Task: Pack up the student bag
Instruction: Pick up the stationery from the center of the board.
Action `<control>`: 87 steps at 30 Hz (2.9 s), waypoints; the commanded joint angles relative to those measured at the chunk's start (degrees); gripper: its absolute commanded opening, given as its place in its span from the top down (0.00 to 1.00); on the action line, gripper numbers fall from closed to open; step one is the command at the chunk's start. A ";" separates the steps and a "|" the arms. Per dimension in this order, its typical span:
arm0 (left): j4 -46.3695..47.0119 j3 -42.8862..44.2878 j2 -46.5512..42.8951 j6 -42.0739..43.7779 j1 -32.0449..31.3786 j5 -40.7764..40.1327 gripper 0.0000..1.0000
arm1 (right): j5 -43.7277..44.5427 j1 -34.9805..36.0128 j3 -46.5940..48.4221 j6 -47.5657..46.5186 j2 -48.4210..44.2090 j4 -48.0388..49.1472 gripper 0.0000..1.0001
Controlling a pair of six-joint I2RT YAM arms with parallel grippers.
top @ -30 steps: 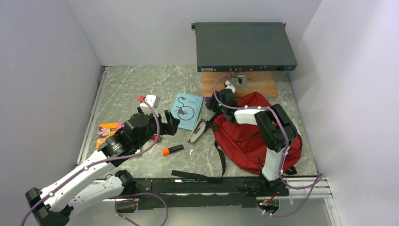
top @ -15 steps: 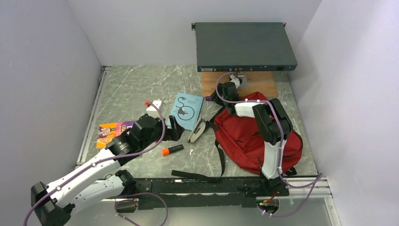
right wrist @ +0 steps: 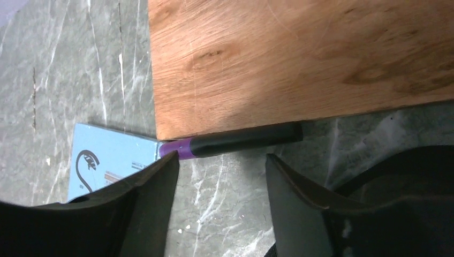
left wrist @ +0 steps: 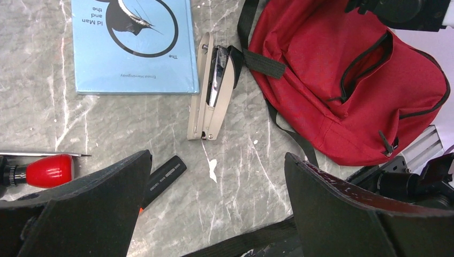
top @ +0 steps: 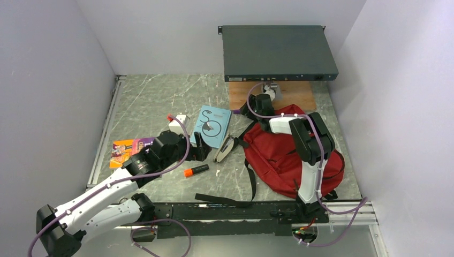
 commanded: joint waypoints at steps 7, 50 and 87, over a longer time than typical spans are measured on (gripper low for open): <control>2.40 0.97 0.09 -1.12 -0.08 1.38 0.00 | 6.57 -1.14 2.03 24.33 -0.99 -6.38 0.27; -2.75 0.10 -9.19 -1.54 -0.07 -0.91 0.00 | 14.53 3.18 1.90 41.87 -0.49 -8.63 1.00; 44.97 -11.62 3.12 -25.51 19.87 53.31 0.26 | -47.07 13.24 -20.43 24.82 -36.86 28.54 1.00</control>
